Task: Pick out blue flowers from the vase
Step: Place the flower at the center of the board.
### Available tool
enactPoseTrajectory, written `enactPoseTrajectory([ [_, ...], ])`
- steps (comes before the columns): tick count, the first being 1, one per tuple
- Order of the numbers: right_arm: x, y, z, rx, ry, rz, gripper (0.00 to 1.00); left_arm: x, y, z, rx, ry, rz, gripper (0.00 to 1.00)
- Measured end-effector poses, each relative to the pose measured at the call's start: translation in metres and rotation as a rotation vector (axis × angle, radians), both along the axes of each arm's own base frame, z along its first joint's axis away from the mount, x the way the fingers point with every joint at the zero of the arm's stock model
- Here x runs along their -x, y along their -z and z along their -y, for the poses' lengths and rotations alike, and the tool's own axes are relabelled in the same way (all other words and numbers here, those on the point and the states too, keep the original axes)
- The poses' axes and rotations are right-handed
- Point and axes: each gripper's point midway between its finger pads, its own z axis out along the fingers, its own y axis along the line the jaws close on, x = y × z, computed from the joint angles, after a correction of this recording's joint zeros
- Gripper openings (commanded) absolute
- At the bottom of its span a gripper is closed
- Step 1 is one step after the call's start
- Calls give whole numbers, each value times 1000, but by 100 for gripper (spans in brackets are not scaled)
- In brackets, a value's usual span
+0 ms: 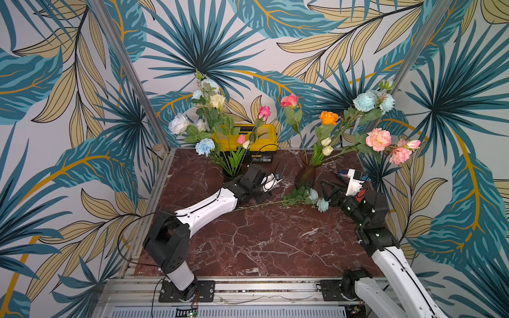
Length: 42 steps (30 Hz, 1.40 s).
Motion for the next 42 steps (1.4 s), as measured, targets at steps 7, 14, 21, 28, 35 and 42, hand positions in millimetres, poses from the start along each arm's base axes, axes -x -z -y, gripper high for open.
enactPoseTrajectory([
  [7,-28,21,6,-105,-17,-30,56,17,-38,17,216,47,-17,59],
  [14,-30,25,7,-88,-21,-42,54,14,-70,32,335,91,-26,61],
  [21,-18,5,7,5,-27,-36,49,-24,-111,39,517,72,-36,61],
  [28,4,5,-4,189,-47,-98,47,-44,-106,55,618,79,-148,62],
  [35,17,22,-30,388,-114,-186,47,-25,-101,44,629,54,-185,61],
  [42,-5,4,-76,467,-222,-165,47,9,-104,-11,621,-92,-99,61],
])
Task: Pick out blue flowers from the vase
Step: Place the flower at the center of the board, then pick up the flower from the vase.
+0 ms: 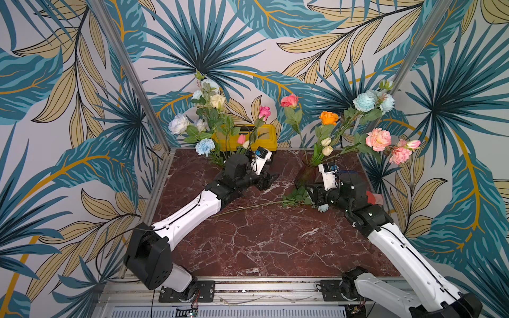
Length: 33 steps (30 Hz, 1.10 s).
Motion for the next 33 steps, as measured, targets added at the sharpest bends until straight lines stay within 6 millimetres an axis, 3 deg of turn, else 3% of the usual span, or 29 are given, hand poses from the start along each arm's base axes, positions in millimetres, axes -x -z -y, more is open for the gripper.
enactPoseTrajectory([
  [6,-37,-25,-58,-42,-128,43,46,19,40,-50,-25,-173,-70,62],
  [10,-55,-29,-97,-72,-212,55,46,29,65,-81,-22,-287,-130,61],
  [13,-61,-30,-130,-74,-288,57,46,32,63,-118,43,-395,-149,61],
  [18,-61,-29,-182,-57,-418,64,46,29,40,-188,194,-603,-120,62],
  [21,-63,-31,-206,-45,-477,75,45,29,35,-218,255,-690,-114,62],
  [26,-69,-38,-245,-34,-554,112,42,25,53,-252,295,-796,-166,62],
  [33,-85,-29,-298,-34,-627,121,37,6,78,-273,300,-862,-236,61],
])
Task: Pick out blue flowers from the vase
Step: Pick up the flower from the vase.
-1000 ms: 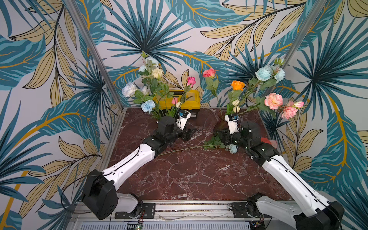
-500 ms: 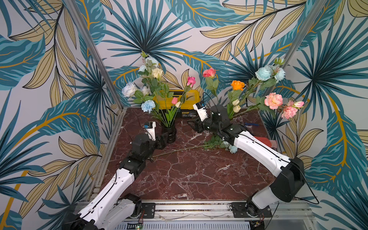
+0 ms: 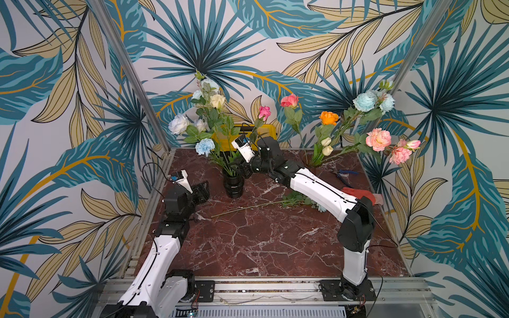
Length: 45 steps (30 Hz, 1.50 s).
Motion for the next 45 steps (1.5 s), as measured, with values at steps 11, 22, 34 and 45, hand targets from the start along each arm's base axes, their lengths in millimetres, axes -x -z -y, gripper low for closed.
enactPoseTrajectory([
  [11,-21,27,-36,30,-17,-18,36,-48,-8,14,13,97,-8,60],
  [22,-42,36,-44,51,30,13,36,-61,-20,23,-5,156,27,59],
  [34,-57,50,-55,62,32,28,34,-66,-19,27,-13,185,27,59],
  [45,-57,51,-56,76,20,52,10,-66,-18,28,-16,196,26,59],
])
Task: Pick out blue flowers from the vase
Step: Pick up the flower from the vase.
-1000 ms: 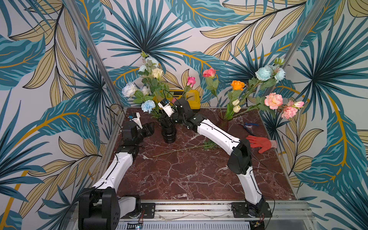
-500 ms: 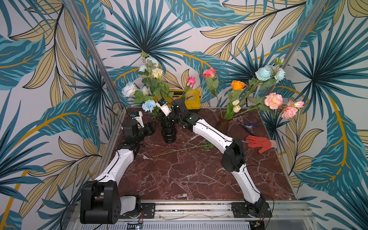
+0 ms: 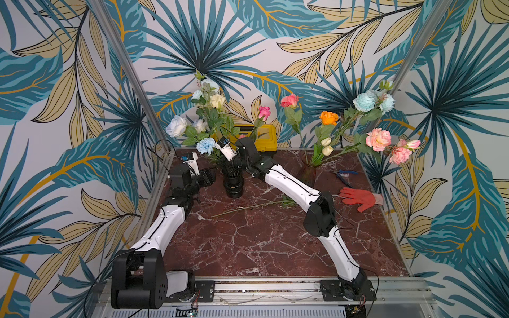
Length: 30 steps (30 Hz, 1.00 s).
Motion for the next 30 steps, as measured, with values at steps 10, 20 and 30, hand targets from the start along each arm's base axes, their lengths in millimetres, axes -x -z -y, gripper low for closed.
enactPoseTrajectory([
  [10,8,-5,9,21,-1,10,8,1,-1,1,-3,8,5,59],
  [20,23,-70,26,-19,2,98,8,8,-3,4,-10,27,19,59],
  [30,41,-129,42,-73,1,177,8,35,-37,42,-60,221,145,61],
])
